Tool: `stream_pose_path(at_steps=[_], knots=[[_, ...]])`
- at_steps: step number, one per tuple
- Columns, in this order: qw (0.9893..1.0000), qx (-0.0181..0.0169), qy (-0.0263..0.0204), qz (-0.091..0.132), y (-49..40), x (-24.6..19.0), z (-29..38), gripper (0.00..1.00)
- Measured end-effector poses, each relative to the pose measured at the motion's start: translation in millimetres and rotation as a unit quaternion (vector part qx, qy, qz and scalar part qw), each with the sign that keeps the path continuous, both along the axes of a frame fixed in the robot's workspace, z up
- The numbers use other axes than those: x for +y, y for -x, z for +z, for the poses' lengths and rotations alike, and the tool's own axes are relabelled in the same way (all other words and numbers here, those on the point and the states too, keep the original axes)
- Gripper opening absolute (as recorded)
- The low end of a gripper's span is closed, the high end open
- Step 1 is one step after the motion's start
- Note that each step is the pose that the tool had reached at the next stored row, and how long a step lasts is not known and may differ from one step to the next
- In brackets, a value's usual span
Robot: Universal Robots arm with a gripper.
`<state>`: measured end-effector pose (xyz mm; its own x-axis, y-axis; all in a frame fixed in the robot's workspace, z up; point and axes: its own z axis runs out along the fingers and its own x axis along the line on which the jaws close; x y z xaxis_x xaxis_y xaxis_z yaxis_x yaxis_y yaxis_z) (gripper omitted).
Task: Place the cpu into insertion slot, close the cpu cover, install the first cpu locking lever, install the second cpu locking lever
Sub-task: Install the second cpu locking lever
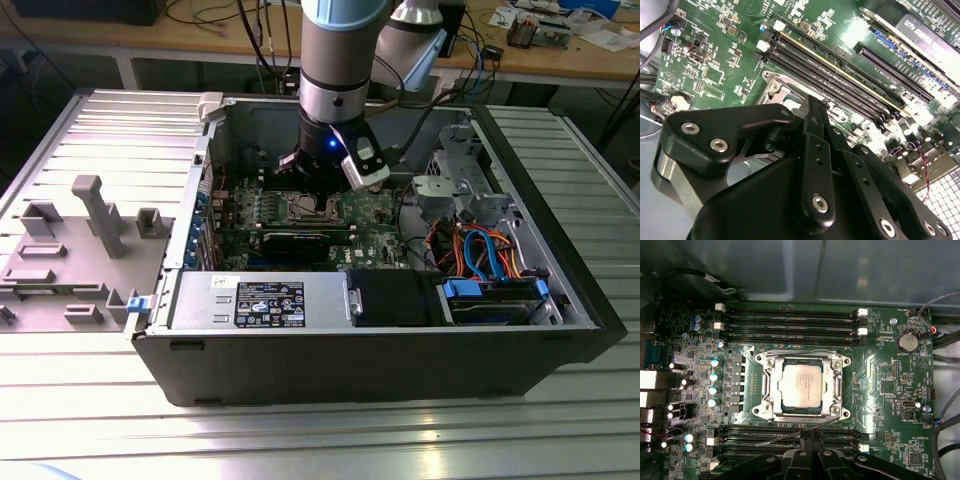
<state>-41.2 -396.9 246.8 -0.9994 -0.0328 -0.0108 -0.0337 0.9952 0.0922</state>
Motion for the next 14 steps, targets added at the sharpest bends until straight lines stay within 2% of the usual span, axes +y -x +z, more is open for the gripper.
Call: stream_pose_path(at_steps=[5, 6, 7, 9, 12, 14], knots=[[1.0, 0.0001, 0.0, 0.0, 0.0, -0.1, 0.0, 0.11], [1.0, 0.0022, -0.0002, 0.0, -0.1, -0.3, -0.1, 0.11], [1.0, 0.007, -0.0002, 0.0, -0.5, -0.4, -0.3, 0.11], [0.9999, 0.0137, -0.0002, 0.001, -1.9, -0.6, -0.7, 0.11], [0.9999, 0.0143, -0.0028, 0.007, -1.9, -2.9, -1.9, 0.11], [0.9998, 0.0143, -0.0096, 0.009, -1.3, -4.5, -3.0, 0.11]])
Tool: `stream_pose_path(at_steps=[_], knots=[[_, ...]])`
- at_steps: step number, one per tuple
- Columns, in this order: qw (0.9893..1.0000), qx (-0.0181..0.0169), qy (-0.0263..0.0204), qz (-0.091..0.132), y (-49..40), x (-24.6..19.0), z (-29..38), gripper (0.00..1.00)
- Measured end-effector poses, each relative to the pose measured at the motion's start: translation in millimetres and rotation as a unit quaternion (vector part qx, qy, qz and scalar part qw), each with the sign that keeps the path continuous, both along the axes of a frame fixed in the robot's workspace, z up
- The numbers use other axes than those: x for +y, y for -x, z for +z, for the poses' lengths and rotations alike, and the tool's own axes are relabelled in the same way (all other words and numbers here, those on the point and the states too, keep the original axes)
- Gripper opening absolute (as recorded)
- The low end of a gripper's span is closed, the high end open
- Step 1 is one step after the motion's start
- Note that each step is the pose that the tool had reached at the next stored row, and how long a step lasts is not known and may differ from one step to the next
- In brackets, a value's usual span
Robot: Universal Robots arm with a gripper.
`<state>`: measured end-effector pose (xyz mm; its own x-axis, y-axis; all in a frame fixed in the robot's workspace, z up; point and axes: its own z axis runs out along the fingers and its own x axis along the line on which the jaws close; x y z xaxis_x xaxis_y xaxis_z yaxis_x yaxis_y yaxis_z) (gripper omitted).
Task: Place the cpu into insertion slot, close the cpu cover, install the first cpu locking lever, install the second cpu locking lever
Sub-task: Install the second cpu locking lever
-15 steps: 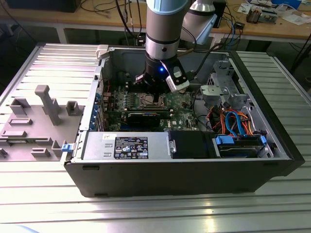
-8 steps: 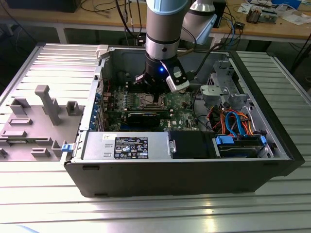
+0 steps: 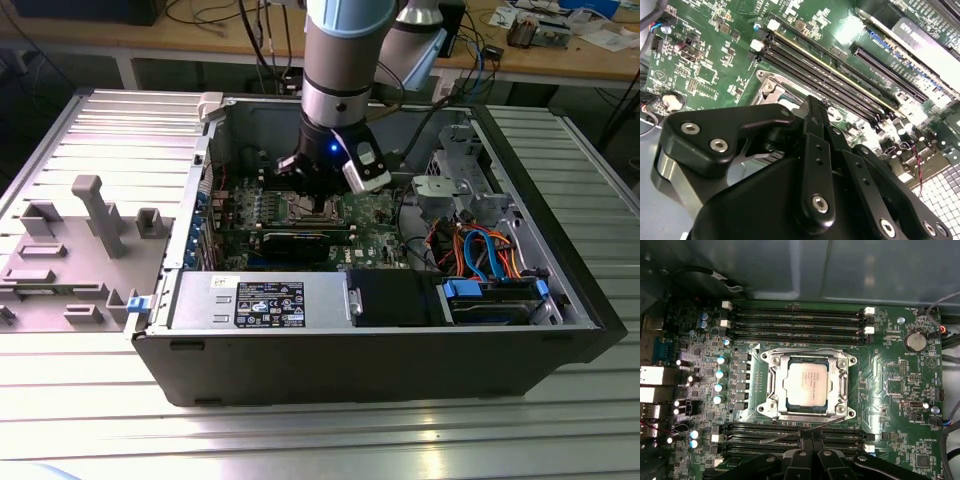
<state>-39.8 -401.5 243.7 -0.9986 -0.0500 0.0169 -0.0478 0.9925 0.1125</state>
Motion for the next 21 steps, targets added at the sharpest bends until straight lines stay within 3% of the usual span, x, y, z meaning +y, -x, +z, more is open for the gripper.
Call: stream_pose_path(at_steps=[3, 4, 6, 14, 20, 21], knots=[[0.9999, 0.0, -0.0123, 0.0, 3.7, -0.5, -1.4, 0.11], [0.9999, 0.0, -0.0141, 0.0, 4.5, -1.3, -2.0, 0.11], [0.9999, -0.0001, -0.016, 0.0, 6.2, -3.4, -3.3, 0.11], [0.9997, 0.0, -0.0243, 0.0, 23.6, -4.5, -11.2, 0.11], [0.9996, 0.0003, -0.0281, 0.0, 24.4, -8.5, -13.9, 0.11], [0.9996, 0.0004, -0.0283, 0.0, 24.4, -11.1, -13.9, 0.11]])
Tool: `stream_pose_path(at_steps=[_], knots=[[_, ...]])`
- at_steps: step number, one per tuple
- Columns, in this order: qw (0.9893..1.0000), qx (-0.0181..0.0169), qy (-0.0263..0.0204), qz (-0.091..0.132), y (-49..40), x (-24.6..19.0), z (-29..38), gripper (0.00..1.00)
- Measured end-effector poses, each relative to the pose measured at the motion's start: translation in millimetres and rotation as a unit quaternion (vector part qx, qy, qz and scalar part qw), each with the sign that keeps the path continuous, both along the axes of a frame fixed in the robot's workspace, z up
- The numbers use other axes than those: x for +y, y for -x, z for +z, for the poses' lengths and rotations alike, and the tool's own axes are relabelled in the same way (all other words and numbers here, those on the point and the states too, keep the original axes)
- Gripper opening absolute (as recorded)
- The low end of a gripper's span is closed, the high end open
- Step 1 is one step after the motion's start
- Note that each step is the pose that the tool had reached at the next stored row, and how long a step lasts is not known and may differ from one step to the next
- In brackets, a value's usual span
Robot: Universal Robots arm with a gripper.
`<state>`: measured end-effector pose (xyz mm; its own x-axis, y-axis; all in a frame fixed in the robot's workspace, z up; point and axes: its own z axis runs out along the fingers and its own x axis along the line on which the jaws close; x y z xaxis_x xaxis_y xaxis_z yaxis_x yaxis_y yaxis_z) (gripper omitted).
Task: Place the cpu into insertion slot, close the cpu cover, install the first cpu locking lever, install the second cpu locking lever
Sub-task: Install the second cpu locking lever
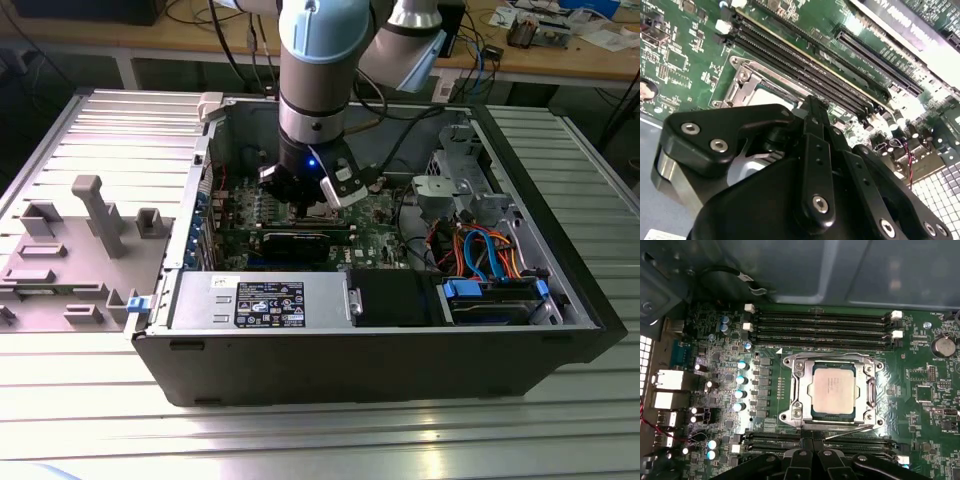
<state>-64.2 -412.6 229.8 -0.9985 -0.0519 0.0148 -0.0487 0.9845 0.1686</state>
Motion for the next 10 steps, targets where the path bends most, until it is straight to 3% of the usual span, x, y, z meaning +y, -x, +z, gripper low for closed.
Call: stream_pose_path(at_steps=[4, 10], knots=[[1.0, 0.0001, -0.0011, 0.0, 0.4, -2.0, -0.1, 0.11], [0.9998, 0.0003, -0.0184, 0.0, 10.4, -4.3, -3.0, 0.11]])
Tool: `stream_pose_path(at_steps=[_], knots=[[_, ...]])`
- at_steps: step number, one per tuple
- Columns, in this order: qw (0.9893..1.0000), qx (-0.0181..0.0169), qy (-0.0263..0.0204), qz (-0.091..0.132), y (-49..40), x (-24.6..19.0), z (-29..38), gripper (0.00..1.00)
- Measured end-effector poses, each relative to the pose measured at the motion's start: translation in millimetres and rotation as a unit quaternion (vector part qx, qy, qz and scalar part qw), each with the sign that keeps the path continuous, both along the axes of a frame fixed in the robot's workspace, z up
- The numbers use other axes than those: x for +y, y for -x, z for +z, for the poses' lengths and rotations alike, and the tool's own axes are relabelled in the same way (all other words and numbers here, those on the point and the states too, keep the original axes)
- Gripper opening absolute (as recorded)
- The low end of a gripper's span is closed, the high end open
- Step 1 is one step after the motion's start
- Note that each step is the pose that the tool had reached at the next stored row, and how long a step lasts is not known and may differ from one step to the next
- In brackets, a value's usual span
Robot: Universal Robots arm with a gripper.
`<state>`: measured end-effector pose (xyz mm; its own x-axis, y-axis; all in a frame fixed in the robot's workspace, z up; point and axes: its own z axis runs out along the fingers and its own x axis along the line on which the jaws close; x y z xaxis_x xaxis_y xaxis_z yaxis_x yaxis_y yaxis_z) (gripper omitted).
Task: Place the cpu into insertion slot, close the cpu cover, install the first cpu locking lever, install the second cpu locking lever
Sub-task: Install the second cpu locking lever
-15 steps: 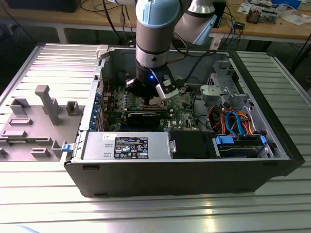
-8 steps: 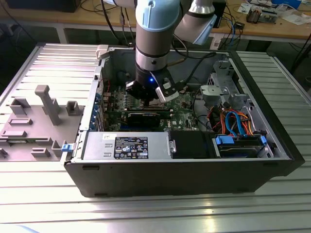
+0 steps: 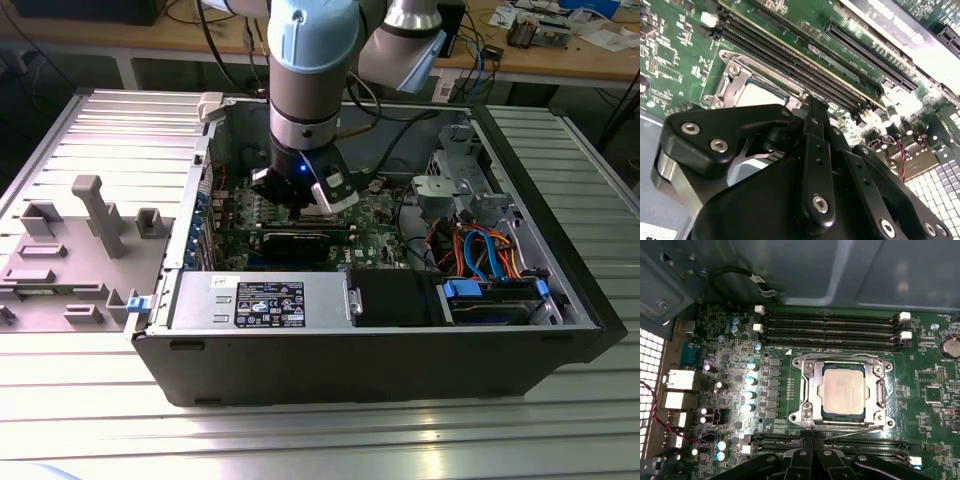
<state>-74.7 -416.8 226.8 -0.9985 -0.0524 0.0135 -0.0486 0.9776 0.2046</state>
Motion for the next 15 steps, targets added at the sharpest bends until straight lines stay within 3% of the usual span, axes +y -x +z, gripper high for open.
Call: stream_pose_path(at_steps=[6, 13, 15], knots=[[1.0, 0.0007, -0.0066, 0.0, 3.3, -3.7, -4.3, 0.11], [0.9999, 0.001, -0.0136, 0.0, 6.6, -5.1, -9.2, 0.11], [0.9998, 0.0014, -0.0175, -0.002, 7.3, -6.7, -10.4, 0.11]])
